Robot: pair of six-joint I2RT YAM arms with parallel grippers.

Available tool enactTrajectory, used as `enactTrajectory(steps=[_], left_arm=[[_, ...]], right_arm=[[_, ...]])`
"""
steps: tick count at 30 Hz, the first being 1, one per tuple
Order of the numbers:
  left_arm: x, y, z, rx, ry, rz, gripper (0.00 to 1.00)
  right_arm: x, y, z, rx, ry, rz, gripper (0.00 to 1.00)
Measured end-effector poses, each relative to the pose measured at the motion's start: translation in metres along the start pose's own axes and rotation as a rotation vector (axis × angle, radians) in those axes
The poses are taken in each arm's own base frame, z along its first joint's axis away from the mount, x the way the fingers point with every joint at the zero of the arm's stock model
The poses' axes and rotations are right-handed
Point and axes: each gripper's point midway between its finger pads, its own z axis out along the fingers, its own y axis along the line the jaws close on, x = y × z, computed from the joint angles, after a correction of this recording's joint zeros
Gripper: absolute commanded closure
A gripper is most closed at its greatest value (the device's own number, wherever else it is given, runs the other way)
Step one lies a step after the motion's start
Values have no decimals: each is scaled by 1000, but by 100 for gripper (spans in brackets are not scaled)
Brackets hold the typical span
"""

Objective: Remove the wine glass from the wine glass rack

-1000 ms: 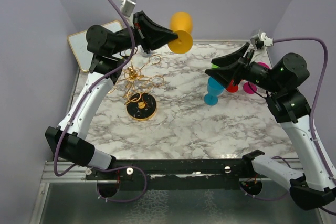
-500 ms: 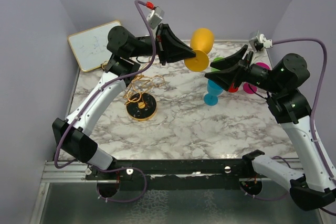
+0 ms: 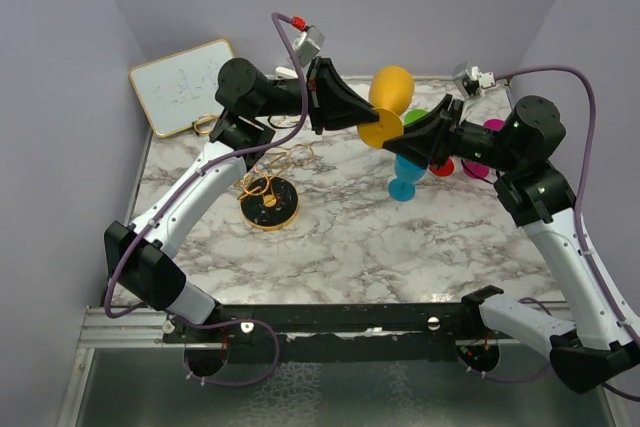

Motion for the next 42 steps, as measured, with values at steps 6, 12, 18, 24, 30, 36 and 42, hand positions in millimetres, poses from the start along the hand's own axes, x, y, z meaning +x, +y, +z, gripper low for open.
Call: enactTrajectory(steps=[6, 12, 18, 24, 30, 36, 42], left_arm=[[6, 3, -1, -4, 4, -9, 100], [6, 4, -1, -5, 6, 14, 54], [15, 16, -2, -62, 26, -8, 1], [11, 28, -8, -198, 6, -61, 1], [-6, 16, -16, -290, -85, -180, 78], [30, 25, -21, -328, -97, -466, 82], [67, 42, -26, -395, -76, -698, 38]], right_arm=[[7, 4, 1, -31, 15, 27, 96], [9, 3, 3, -35, 14, 34, 99], [15, -9, -2, 30, 0, -36, 99], [22, -35, -36, 260, -110, -329, 99], [42, -44, -61, 331, -191, -737, 99], [30, -60, -56, 375, -218, -962, 99], [20, -74, -51, 427, -234, -1106, 99]])
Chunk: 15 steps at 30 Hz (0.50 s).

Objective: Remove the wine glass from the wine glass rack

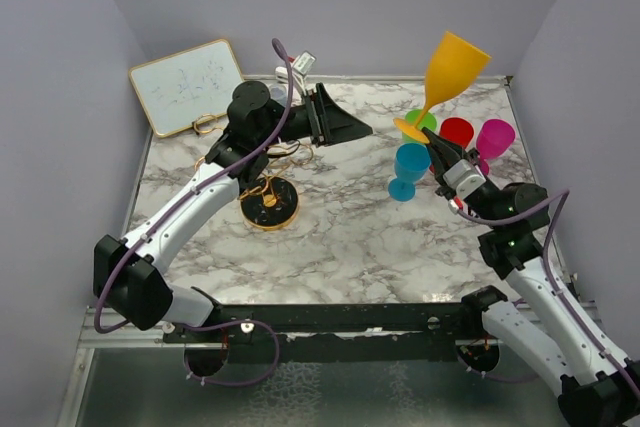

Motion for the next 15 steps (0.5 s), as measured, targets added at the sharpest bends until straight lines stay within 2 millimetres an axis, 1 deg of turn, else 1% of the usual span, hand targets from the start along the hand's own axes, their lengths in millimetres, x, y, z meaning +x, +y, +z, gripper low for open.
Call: enactTrajectory(steps=[2, 8, 12, 15], left_arm=[[-2, -2, 0, 1, -10, -31, 35], [-12, -20, 2, 60, -51, -125, 34], [-22, -33, 7, 77, -59, -128, 34], [-29, -43, 11, 91, -63, -115, 34]], right_arm=[[1, -2, 1, 10, -9, -49, 99], [0, -5, 1, 30, -35, -148, 99], [-1, -8, 4, 35, -46, -192, 99], [4, -3, 9, 17, -48, -218, 99]])
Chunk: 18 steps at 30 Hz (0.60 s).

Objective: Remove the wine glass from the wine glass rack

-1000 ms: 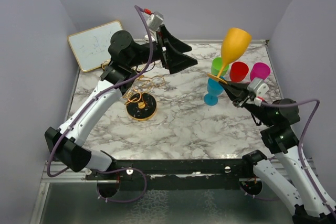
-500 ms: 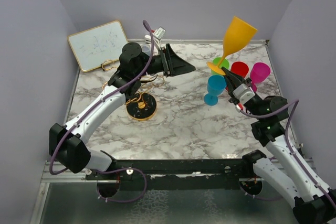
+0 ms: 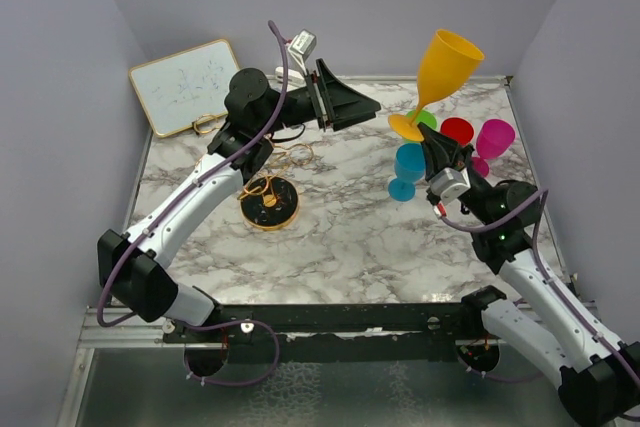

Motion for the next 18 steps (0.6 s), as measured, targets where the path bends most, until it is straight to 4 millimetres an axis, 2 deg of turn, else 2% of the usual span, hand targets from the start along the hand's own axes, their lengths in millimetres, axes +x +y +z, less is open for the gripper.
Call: enactTrajectory(steps=[4, 12, 18], left_arm=[[-3, -4, 4, 7, 2, 4, 35], [-1, 16, 14, -26, 16, -30, 36], [-1, 17, 15, -28, 12, -31, 38]], right_arm=[[0, 8, 6, -27, -20, -24, 99], [-6, 13, 17, -44, -54, -78, 99], [-10, 16, 19, -52, -66, -115, 99]])
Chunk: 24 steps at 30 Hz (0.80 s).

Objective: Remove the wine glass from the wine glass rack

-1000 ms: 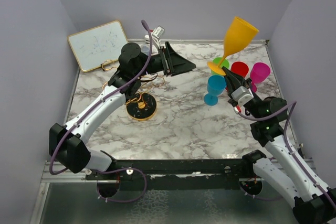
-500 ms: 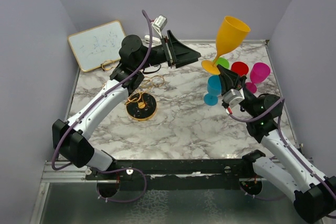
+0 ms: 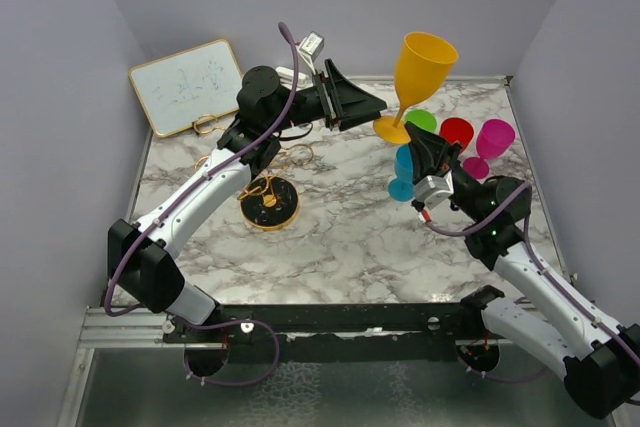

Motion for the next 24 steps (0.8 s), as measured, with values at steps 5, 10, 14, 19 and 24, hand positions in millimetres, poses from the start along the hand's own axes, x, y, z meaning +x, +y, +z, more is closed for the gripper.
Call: enactTrajectory(steps=[5, 10, 14, 19, 24], left_arm=[[-1, 1, 0, -8, -5, 12, 38], [-3, 3, 1, -38, -12, 31, 38], [1, 10, 1, -67, 0, 20, 39], [3, 12, 1, -75, 5, 10, 39], [4, 10, 2, -73, 7, -4, 39]], right_arm=[[0, -3, 0, 14, 11, -25, 99], [-8, -19, -6, 60, 8, -58, 99], [-20, -33, -11, 100, -12, -90, 99], [-18, -30, -9, 92, -9, -107, 99], [-6, -14, -1, 51, 17, -116, 99]])
